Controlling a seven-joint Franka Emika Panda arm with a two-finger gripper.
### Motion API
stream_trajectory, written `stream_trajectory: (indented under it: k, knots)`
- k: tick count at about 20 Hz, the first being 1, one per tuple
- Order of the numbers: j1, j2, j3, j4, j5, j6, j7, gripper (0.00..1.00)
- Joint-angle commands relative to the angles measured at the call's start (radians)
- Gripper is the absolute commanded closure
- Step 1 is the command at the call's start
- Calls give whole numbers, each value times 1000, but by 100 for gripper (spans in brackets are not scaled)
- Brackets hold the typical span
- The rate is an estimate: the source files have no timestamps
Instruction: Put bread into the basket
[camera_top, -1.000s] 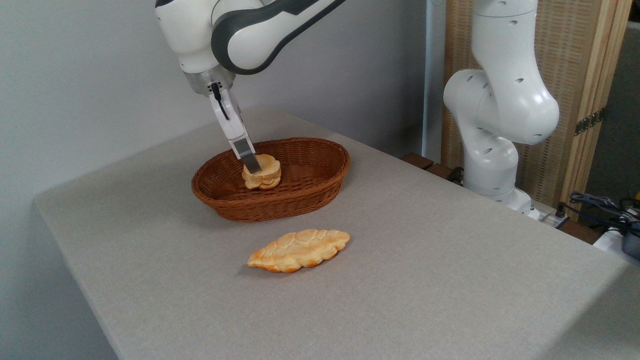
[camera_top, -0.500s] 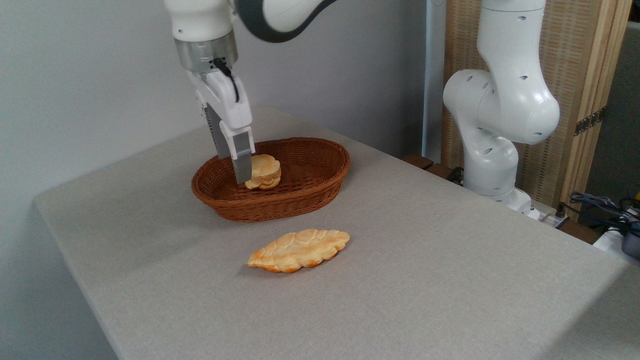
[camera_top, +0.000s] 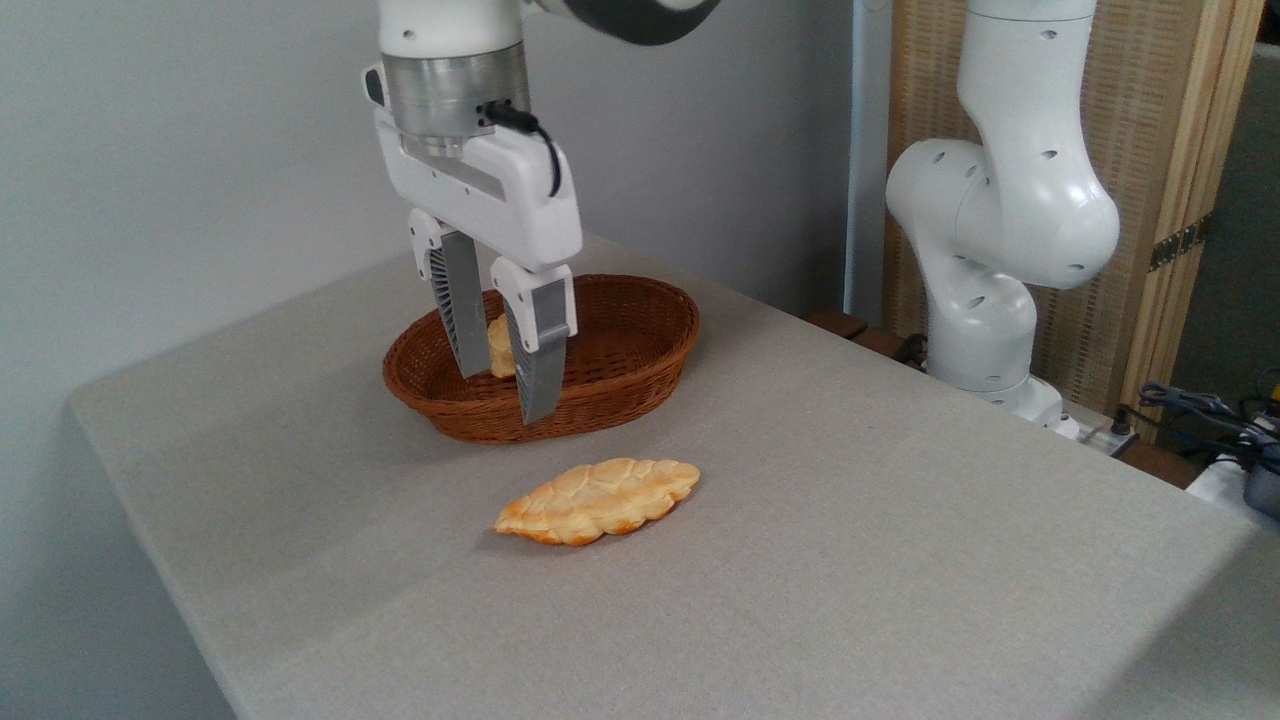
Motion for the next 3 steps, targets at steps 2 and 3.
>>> stream_trajectory:
  k: [2,3]
  knots:
    - [-14,2,22,20,2,-13,-4,0]
    - [-14,2,22,20,0,-13,-4,0]
